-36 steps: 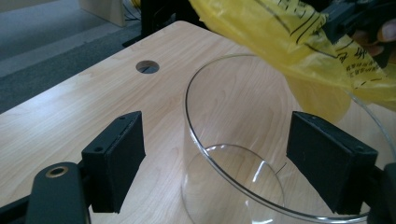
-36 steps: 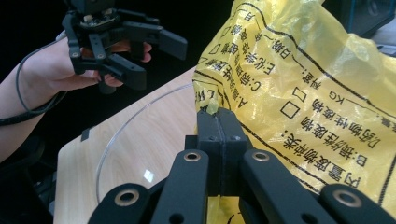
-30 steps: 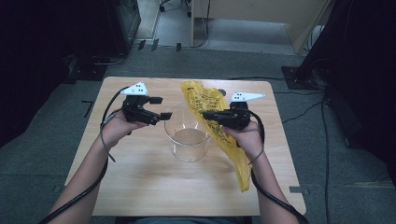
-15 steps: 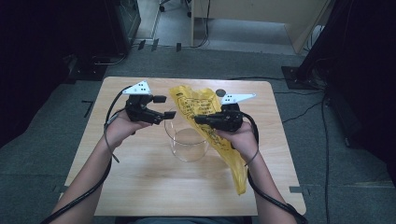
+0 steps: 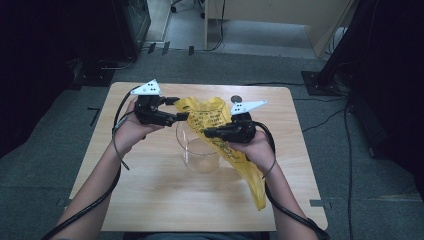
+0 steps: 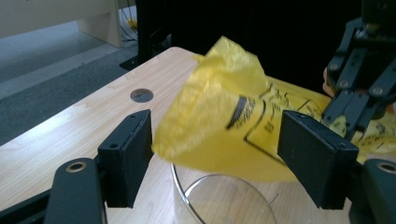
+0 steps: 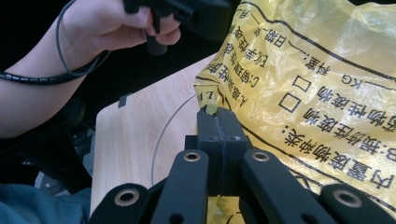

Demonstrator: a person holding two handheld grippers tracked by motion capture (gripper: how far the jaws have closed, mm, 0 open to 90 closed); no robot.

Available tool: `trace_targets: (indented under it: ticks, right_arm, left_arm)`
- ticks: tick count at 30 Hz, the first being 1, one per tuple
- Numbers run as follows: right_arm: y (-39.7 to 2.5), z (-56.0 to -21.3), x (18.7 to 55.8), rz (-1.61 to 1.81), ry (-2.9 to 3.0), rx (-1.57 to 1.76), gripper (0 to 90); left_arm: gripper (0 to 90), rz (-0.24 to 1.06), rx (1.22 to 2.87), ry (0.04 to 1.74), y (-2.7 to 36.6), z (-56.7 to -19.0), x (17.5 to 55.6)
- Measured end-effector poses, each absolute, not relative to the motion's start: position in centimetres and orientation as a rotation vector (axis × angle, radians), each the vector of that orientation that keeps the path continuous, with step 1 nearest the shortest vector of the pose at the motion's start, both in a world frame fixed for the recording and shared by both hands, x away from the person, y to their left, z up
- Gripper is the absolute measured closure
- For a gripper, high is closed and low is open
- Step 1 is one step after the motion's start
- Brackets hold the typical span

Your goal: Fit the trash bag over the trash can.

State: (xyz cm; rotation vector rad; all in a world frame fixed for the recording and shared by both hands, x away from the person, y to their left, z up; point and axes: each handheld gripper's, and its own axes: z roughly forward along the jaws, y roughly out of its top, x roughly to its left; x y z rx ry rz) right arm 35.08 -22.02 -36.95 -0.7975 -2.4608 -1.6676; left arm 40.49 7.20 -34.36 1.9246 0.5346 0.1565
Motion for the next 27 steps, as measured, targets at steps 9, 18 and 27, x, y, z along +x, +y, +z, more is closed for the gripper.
trace_targets:
  ticks: [9,18,27]
  right_arm:
    - [-22.0,-37.1,35.1,-1.657,-2.449,-0.780,90.0]
    - [-22.4,-36.7,35.2,-1.718,-2.373,-0.770,90.0]
    - [-23.0,-36.7,35.8,-1.780,-2.298,-0.813,90.0]
  left_arm:
    - [57.7,0.120,1.956,0.498,6.6,-35.2,40.3]
    - [83.3,0.080,2.063,0.400,5.1,-36.4,39.2]
    - [83.8,-0.013,2.134,0.359,3.9,-37.6,38.6]
